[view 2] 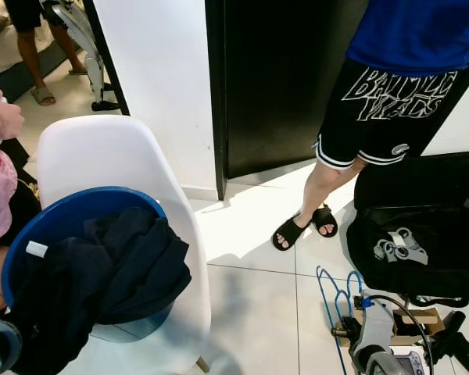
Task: Hang hanger
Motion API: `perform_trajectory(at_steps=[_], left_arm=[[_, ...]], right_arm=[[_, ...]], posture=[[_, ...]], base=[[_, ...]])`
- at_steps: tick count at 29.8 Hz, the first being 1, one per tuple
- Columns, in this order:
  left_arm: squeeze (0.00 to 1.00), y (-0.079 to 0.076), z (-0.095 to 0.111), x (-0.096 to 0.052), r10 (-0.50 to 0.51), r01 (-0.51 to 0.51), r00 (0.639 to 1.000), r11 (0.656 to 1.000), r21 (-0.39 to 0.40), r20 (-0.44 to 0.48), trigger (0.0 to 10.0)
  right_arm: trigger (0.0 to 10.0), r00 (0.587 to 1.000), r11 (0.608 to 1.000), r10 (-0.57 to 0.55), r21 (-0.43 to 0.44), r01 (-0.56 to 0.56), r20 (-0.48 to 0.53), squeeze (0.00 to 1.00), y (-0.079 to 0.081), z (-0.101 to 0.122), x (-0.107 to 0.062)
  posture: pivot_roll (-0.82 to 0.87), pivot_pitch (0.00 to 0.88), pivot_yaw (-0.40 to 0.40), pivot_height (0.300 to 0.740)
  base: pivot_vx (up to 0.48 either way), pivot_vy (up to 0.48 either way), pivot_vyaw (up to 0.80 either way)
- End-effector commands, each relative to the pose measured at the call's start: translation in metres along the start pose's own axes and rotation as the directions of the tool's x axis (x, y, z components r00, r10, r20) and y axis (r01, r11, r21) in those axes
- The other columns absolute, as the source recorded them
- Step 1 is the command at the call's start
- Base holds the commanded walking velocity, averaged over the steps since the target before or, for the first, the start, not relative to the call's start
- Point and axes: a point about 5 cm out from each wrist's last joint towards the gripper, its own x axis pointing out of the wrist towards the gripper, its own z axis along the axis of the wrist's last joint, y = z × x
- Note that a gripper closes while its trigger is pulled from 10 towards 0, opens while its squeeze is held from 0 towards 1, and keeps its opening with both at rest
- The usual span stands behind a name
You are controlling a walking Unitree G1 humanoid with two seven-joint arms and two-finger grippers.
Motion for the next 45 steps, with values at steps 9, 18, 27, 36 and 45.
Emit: perform_trajectory(at_steps=[9, 18, 27, 36, 45], left_arm=[[0.0, -0.007, 0.012, -0.003, 0.001, -0.005, 0.997, 0.998, 0.056, 0.071, 0.0], [0.0, -0.061, 0.062, -0.025, -0.269, 0.199, 0.891, 0.955, 0.219, 0.366, 0.0], [0.0, -0.15, 0.074, -0.09, -0.849, 0.711, 0.449, 0.528, 0.465, 0.278, 8.9], [0.0, -0.167, 0.077, -0.117, -0.961, 0.805, 0.22, 0.277, 0.525, 0.17, 10.0], [0.0, -0.171, 0.078, -0.122, -0.982, 0.818, 0.148, 0.186, 0.544, 0.113, 10.0]], right_arm=[[10.0, 0.999, 1.0, -0.009, 0.008, 0.009, -0.041, 0.0, 0.003, -0.009, -0.001], [10.0, 1.0, 1.0, 0.006, 0.001, -0.006, -0.029, 0.0, 0.012, -0.008, 0.002], [10.0, 0.999, 1.0, -0.004, 0.008, 0.005, -0.035, 0.0, 0.012, -0.006, 0.004], [10.0, 1.0, 1.0, 0.005, 0.005, -0.005, 0.01, 0.0, 0.018, 0.017, 0.016], [10.0, 0.999, 1.0, 0.003, 0.011, -0.004, 0.035, 0.0, 0.003, 0.013, 0.006]], posture=[[0.03, 0.133, -0.038, 0.74], [0.03, 0.133, -0.04, 0.74], [0.03, 0.122, -0.032, 0.74], [0.03, 0.112, -0.032, 0.74], [0.03, 0.105, -0.031, 0.74]], base=[[0.0, 0.0, 0.0], [0.0, 0.0, 0.0], [0.0, 0.0, 0.0], [-0.121, 0.0, 0.0], [-0.239, 0.0, 0.0]])
